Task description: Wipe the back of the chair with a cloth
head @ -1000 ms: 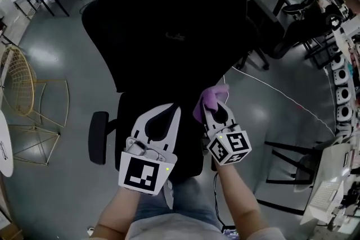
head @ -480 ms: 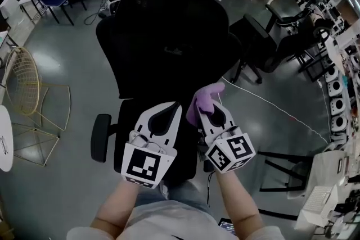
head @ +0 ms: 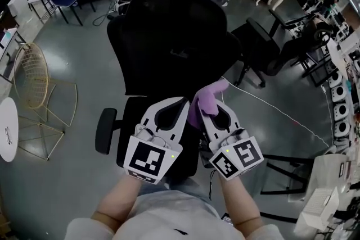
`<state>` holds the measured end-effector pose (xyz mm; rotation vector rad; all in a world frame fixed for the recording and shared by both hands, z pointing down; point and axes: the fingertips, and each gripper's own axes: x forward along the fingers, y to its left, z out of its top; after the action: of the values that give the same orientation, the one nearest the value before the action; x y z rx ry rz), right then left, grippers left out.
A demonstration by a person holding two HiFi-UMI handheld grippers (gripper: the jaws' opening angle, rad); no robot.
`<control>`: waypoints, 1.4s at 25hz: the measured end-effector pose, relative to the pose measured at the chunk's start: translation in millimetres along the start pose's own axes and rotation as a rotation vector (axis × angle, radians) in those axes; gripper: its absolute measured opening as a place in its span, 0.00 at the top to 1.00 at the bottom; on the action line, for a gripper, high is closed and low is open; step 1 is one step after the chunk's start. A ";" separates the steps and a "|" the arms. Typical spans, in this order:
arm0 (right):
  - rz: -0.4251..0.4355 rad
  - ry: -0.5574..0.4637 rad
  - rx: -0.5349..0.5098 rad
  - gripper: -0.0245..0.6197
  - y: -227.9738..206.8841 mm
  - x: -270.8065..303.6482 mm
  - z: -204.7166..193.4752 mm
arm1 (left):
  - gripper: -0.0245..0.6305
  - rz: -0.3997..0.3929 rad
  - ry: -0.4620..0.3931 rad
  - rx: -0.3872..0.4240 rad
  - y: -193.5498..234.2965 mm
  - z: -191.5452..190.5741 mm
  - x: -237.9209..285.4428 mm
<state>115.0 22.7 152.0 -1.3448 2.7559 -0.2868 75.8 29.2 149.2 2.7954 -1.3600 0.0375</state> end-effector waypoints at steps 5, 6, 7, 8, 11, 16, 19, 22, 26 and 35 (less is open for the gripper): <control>0.039 -0.006 -0.052 0.85 17.4 -5.1 6.8 | 0.95 0.021 -0.020 0.008 -5.0 10.0 -10.8; 0.048 -0.007 -0.055 0.85 19.6 -8.2 6.8 | 0.95 0.026 -0.023 0.011 -8.2 10.7 -13.4; 0.057 -0.007 -0.060 0.85 21.4 -11.7 6.6 | 0.95 0.033 -0.025 0.013 -12.0 11.0 -16.0; 0.065 -0.007 -0.068 0.85 23.1 -15.1 6.4 | 0.95 0.040 -0.026 0.013 -15.7 11.3 -18.7; 0.085 -0.005 -0.099 0.85 29.3 -23.4 6.8 | 0.95 0.062 -0.029 0.002 -24.1 12.8 -27.1; 0.116 -0.015 -0.121 0.85 39.8 -40.0 9.4 | 0.95 0.093 -0.035 -0.002 -39.5 12.9 -41.2; 0.130 -0.025 -0.116 0.85 42.4 -50.3 10.0 | 0.95 0.111 -0.040 0.001 -49.0 13.0 -47.2; 0.143 -0.035 -0.116 0.85 45.7 -57.3 11.6 | 0.95 0.127 -0.042 0.006 -55.4 15.4 -52.6; 0.158 -0.044 -0.109 0.85 51.2 -65.1 11.6 | 0.95 0.142 -0.045 0.010 -62.1 17.7 -60.9; 0.182 -0.054 -0.120 0.85 55.1 -72.0 16.5 | 0.95 0.161 -0.051 -0.001 -67.1 24.0 -65.4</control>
<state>118.9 110.2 123.3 -1.0946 2.8644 -0.0746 88.4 121.0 121.6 2.6967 -1.5926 -0.0306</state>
